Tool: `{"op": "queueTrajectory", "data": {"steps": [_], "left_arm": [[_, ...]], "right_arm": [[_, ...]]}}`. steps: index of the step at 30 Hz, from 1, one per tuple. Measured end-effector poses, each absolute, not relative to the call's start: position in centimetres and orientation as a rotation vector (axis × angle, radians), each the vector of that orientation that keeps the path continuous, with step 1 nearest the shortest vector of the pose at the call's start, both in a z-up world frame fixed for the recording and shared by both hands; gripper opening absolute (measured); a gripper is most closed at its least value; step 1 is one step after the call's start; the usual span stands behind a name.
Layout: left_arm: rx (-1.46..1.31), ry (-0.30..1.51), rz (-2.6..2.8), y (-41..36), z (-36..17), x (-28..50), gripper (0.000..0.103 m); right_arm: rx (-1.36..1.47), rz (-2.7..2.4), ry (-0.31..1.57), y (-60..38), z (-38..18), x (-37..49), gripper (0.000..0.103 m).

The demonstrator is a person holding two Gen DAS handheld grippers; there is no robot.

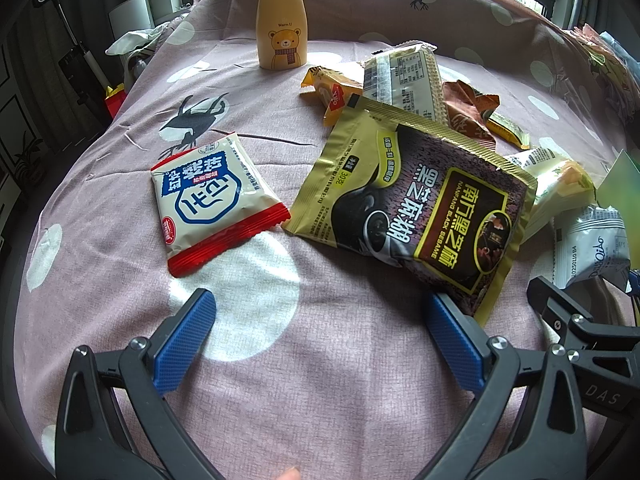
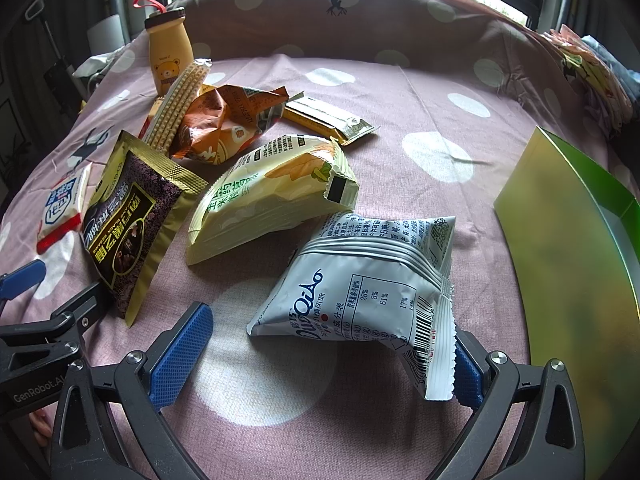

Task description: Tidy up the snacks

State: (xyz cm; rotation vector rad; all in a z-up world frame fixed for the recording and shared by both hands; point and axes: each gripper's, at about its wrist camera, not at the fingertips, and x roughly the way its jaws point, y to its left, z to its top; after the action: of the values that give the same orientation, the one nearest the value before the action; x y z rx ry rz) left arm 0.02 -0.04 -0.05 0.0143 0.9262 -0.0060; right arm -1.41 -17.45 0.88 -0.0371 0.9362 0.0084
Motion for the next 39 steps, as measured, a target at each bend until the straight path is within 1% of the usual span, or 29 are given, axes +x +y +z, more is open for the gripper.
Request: {"op": "queueTrajectory", "data": {"steps": [11, 16, 19, 21, 26, 30, 32, 34, 35, 37, 39], "left_arm": [[0.014, 0.942, 0.009, -0.1, -0.2, 0.4, 0.103], [-0.046, 1.001, 0.005, 1.0, 0.7, 0.5, 0.102], [-0.118, 0.963, -0.004, 2.3, 2.6, -0.5, 0.102], [-0.155, 0.919, 0.003, 3.5, 3.9, -0.7, 0.102], [-0.252, 0.875, 0.04, 6.7, 5.9, -0.7, 0.101], [-0.385, 0.895, 0.016, 8.9, 6.5, 0.0, 0.096], [-0.454, 0.924, -0.022, 9.9, 6.7, 1.3, 0.09], [-0.535, 0.97, -0.042, 10.9, 6.8, 2.8, 0.086], [-0.575, 0.988, -0.055, 11.4, 6.7, 3.5, 0.082], [-0.616, 1.003, -0.037, 12.4, 6.2, 4.4, 0.076], [-0.615, 1.011, -0.021, 12.8, 5.0, 4.3, 0.073]], "right_arm": [[-0.036, 0.008, 0.932, -17.4, 0.9, -1.4, 0.103], [-0.03, -0.005, 0.946, -17.3, 0.9, -1.4, 0.103], [-0.019, -0.015, 0.978, -17.2, 1.5, -1.3, 0.103], [0.047, 0.038, 0.967, -17.3, 2.7, -1.8, 0.103], [0.155, 0.15, 0.86, -16.6, 7.8, -3.1, 0.102], [0.209, 0.272, 0.836, -14.1, 11.1, -1.9, 0.102], [0.225, 0.364, 0.863, -11.9, 12.0, -0.4, 0.096], [0.239, 0.431, 0.905, -9.7, 12.6, 1.5, 0.087], [0.236, 0.45, 0.927, -8.5, 12.8, 2.7, 0.085], [0.215, 0.442, 0.968, -6.5, 12.6, 4.7, 0.077], [0.204, 0.451, 1.018, -4.7, 11.9, 6.6, 0.077]]}}
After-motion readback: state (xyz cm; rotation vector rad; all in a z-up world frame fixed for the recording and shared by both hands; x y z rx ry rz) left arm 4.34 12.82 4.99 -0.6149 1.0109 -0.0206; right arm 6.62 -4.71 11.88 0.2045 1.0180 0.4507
